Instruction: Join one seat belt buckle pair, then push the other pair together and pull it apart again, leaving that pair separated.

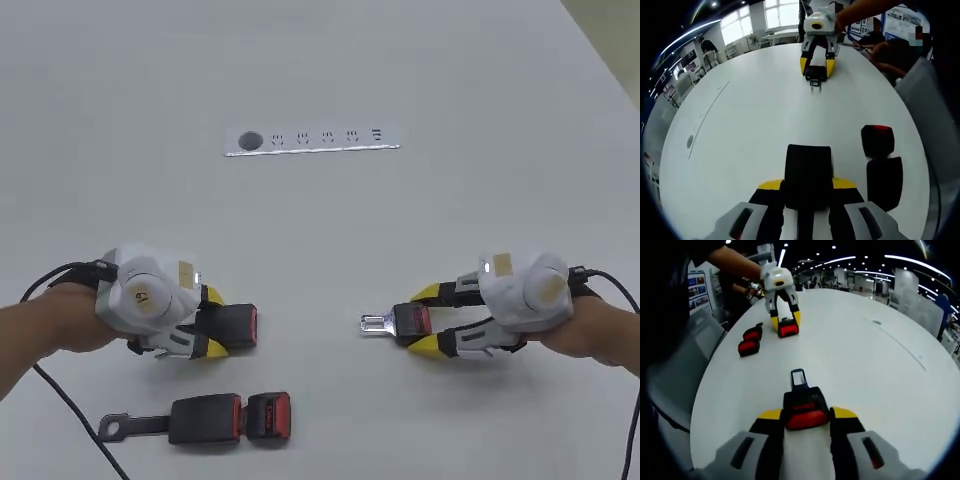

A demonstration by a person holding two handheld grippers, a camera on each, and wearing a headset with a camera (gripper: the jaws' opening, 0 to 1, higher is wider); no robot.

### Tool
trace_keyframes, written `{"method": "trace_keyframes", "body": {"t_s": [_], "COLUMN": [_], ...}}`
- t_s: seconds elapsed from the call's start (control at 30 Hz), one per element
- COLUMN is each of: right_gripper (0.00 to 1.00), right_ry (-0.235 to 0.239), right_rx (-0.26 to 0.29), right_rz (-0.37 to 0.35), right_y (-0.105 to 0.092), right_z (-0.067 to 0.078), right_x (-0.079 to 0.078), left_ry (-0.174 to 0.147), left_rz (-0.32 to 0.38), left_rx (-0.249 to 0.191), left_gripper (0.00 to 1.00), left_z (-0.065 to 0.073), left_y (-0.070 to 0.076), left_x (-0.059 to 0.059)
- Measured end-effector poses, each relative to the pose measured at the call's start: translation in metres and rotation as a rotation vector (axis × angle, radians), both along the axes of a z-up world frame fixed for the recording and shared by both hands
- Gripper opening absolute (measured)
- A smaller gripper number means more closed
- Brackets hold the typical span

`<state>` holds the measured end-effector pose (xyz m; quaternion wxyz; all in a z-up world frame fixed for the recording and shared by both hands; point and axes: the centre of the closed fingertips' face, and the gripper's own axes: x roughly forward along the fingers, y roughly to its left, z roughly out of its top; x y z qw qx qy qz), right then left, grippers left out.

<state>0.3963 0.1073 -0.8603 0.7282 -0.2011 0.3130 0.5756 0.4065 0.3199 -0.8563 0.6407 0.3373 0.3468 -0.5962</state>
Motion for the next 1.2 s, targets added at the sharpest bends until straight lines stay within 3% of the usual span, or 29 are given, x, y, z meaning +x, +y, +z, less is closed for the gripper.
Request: {"method": "trace_keyframes", "body": {"t_s": [0.83,1.2], "right_gripper": [0.36,0.36], "right_ry": [-0.015,-0.024], "right_rx": [0.075,0.109], "right_rz": [0.046,0.076], "right_y": [0.063,0.103], "right_z": [0.002,0.001], "right_x": [0.005,0.003], "left_ry": [0.01,0.01], "left_rz": [0.005,0.003], "left_rx": [-0.01,0.002], "left_gripper": [0.35,0.35], "left_z": [0.0,0.0], "left_y": [-0.001,0.0], "left_x": [0.0,0.0]}}
